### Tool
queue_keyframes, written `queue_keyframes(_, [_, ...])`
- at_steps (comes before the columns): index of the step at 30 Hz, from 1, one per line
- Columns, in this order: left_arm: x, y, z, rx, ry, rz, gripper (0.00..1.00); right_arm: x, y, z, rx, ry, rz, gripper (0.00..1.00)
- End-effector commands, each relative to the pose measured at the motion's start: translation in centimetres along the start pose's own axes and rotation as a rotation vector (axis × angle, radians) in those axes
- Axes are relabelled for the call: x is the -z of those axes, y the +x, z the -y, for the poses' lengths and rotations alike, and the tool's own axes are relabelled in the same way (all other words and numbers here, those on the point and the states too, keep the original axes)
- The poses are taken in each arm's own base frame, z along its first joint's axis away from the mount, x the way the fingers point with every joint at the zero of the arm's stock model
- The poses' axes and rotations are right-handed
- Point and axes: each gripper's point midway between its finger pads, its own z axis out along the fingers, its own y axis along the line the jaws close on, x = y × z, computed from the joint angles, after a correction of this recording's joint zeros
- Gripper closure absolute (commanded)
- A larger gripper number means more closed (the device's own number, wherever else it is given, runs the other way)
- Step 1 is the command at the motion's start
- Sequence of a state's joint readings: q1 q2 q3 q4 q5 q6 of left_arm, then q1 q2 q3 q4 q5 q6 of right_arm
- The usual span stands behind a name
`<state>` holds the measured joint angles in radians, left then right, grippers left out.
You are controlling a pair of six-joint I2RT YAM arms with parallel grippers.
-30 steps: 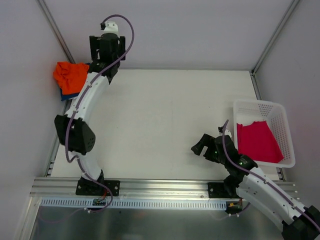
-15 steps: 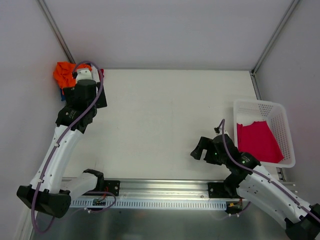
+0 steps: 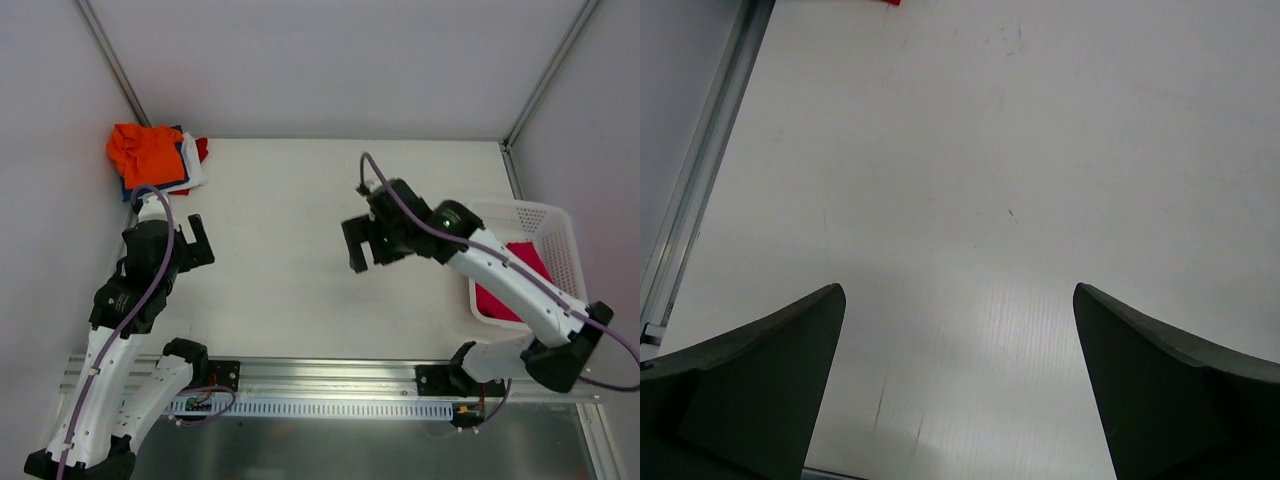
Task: Fold and stack the t-shirts
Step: Neatly place the folded tshirt to the corner
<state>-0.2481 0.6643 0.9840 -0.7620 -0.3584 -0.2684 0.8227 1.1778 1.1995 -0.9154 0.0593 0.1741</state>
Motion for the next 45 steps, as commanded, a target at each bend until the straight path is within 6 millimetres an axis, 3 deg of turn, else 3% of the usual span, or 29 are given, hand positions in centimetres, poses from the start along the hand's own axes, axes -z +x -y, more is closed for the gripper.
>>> queue_keyframes(1, [-0.7, 2.0, -0.4, 0.014, -0.023, -0.035, 0.01, 4.9, -5.7, 0.9, 0.317, 0.212, -0.015, 0.00])
queue_keyframes(2, [-1.0, 2.6, -0.6, 0.013, -0.031, -0.043, 0.01, 8.8, -10.2, -0.4, 0.321, 0.206, 0.118, 0.00])
queue_keyframes(4, [-0.9, 2.7, -0.9, 0.024, -0.040, -0.022, 0.01, 9.8, -13.1, 0.1, 0.367, 0.293, 0.144, 0.01])
queue_keyframes(5, [-1.0, 3.0, -1.2, 0.026, -0.054, -0.020, 0.01, 11.6, -15.0, -0.5, 0.337, 0.252, 0.238, 0.00])
queue_keyframes(6, [-0.8, 2.9, -1.4, 0.038, -0.060, -0.005, 0.01, 12.2, -16.1, -1.8, 0.321, 0.179, 0.296, 0.00])
queue_keyframes(8, [-0.9, 2.9, -2.2, 0.044, -0.101, 0.013, 0.01, 14.8, -18.0, -1.6, 0.195, 0.192, 0.428, 0.01])
queue_keyframes(10, [-0.6, 2.4, -2.6, 0.057, -0.122, 0.037, 0.01, 16.1, -17.7, -1.4, 0.128, 0.169, 0.494, 0.00])
queue_keyframes(11, [-0.4, 2.3, -2.5, 0.063, -0.109, 0.044, 0.01, 16.1, -18.4, -2.9, 0.105, 0.102, 0.564, 0.01])
queue_keyframes(12, [-0.1, 2.1, -2.3, 0.073, -0.091, 0.062, 0.01, 11.2, -15.4, -3.7, 0.143, 0.059, 0.445, 0.01])
queue_keyframes(13, [0.1, 2.1, -2.2, 0.077, -0.079, 0.071, 0.01, 11.8, -14.0, -4.2, 0.132, -0.022, 0.478, 0.01])
queue_keyframes(14, [0.1, 2.2, -2.2, 0.075, -0.073, 0.073, 0.01, 10.7, -13.8, -5.2, 0.132, -0.067, 0.505, 0.01])
queue_keyframes(15, [0.4, 2.1, -2.0, 0.081, -0.053, 0.086, 0.01, 7.4, -11.5, -3.2, 0.141, 0.032, 0.441, 0.00])
queue_keyframes(18, [0.8, 1.7, -1.8, 0.090, -0.028, 0.112, 0.01, 5.9, -7.8, -0.2, 0.162, 0.226, 0.420, 0.01])
queue_keyframes(19, [0.8, 1.6, -1.7, 0.086, -0.023, 0.116, 0.01, 3.8, -5.1, 0.8, 0.193, 0.273, 0.367, 0.01])
queue_keyframes(21, [0.8, 1.7, -1.9, 0.075, -0.032, 0.117, 0.01, 3.4, -2.7, 0.2, 0.149, 0.228, 0.416, 0.01])
queue_keyframes(22, [0.7, 1.7, -2.3, 0.072, -0.055, 0.118, 0.01, 1.4, -0.1, 0.8, 0.156, 0.231, 0.378, 0.01])
queue_keyframes(23, [0.6, 1.6, -2.6, 0.072, -0.073, 0.118, 0.01, 1.6, 0.6, 0.9, 0.104, 0.191, 0.408, 0.00])
queue_keyframes(25, [0.5, 1.6, -3.1, 0.060, -0.109, 0.118, 0.01, -0.4, 3.4, 1.5, 0.039, 0.170, 0.375, 0.01])
queue_keyframes(29, [0.7, 1.8, -5.2, 0.062, -0.234, 0.109, 0.01, -1.3, 6.1, 2.8, -0.016, 0.179, 0.353, 0.00])
queue_keyframes(32, [1.2, 1.5, -6.0, 0.071, -0.275, 0.120, 0.01, -1.2, 7.0, 3.1, -0.010, 0.195, 0.335, 0.00])
queue_keyframes(45, [2.2, 0.9, -4.8, 0.099, -0.164, 0.169, 0.01, -4.0, 7.2, 1.5, 0.096, 0.229, 0.294, 0.01])
